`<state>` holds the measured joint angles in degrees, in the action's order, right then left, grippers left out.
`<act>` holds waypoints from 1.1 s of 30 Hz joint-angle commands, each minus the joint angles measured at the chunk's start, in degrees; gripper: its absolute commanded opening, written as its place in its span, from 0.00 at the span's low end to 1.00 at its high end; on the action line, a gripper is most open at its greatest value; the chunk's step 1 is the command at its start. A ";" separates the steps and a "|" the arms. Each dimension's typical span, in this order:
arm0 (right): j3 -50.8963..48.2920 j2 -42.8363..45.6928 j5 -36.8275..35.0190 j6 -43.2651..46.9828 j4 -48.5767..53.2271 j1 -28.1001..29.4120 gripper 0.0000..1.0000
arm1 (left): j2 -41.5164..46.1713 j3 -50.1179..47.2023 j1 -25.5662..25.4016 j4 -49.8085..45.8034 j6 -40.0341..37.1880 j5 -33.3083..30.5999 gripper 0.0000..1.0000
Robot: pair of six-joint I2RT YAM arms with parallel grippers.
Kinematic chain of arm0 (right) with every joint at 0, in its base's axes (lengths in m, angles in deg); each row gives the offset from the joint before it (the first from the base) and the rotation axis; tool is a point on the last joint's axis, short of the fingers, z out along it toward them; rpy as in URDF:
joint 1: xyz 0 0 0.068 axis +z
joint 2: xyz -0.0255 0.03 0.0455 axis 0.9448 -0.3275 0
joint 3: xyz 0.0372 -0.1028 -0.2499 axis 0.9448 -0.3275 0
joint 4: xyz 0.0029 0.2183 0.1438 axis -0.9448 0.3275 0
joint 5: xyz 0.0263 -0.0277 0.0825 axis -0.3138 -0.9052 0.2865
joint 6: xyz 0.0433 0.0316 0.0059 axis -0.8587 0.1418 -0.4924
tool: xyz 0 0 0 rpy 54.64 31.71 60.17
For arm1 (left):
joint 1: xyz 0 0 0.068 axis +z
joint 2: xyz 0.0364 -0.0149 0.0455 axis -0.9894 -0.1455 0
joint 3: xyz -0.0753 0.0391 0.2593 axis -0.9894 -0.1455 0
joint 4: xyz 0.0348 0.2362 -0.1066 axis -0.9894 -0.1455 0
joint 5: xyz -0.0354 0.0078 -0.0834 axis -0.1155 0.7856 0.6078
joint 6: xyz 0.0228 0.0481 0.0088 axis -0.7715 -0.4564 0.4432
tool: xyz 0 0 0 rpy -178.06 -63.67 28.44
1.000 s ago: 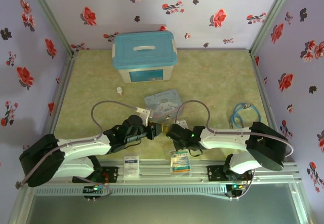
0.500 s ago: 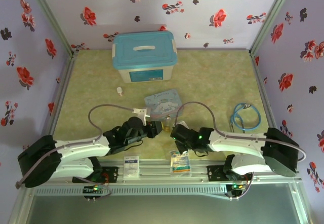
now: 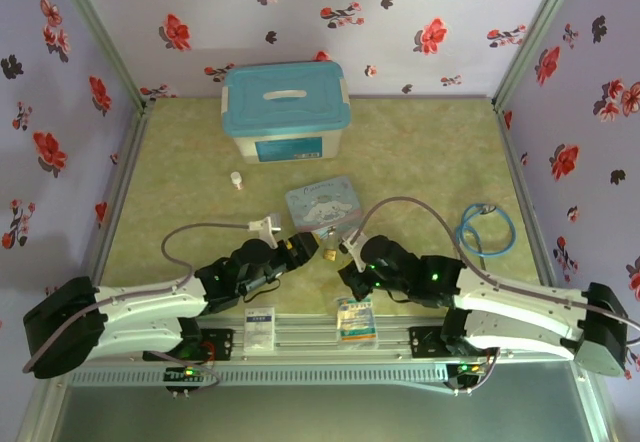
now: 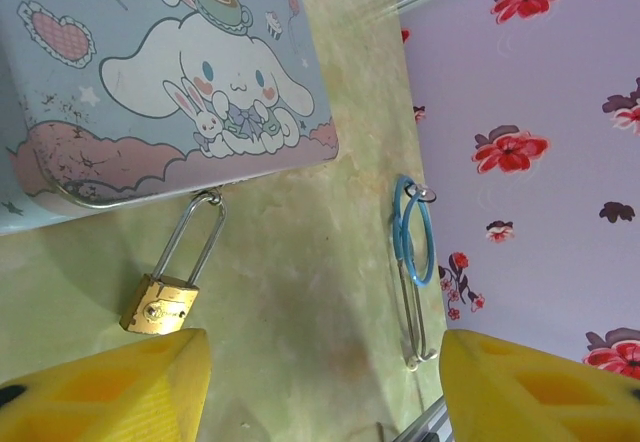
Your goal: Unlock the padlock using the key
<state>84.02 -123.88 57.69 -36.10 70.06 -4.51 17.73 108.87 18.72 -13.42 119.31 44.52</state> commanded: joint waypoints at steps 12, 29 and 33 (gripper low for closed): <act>1.78 -2.04 -0.34 13.64 -3.47 3.53 0.07 | -11.05 1.74 -0.28 11.80 2.58 10.99 0.57; 4.26 -10.41 -10.56 25.88 -8.20 7.76 0.10 | -24.15 -4.88 -0.37 38.06 12.87 15.83 0.20; 5.11 -11.90 -15.05 26.45 -7.28 7.79 0.09 | -26.32 -6.12 -0.23 41.77 13.88 15.38 0.12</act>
<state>86.62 -135.21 48.81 -11.81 64.25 2.96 -7.76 103.40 18.74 21.22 131.38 59.25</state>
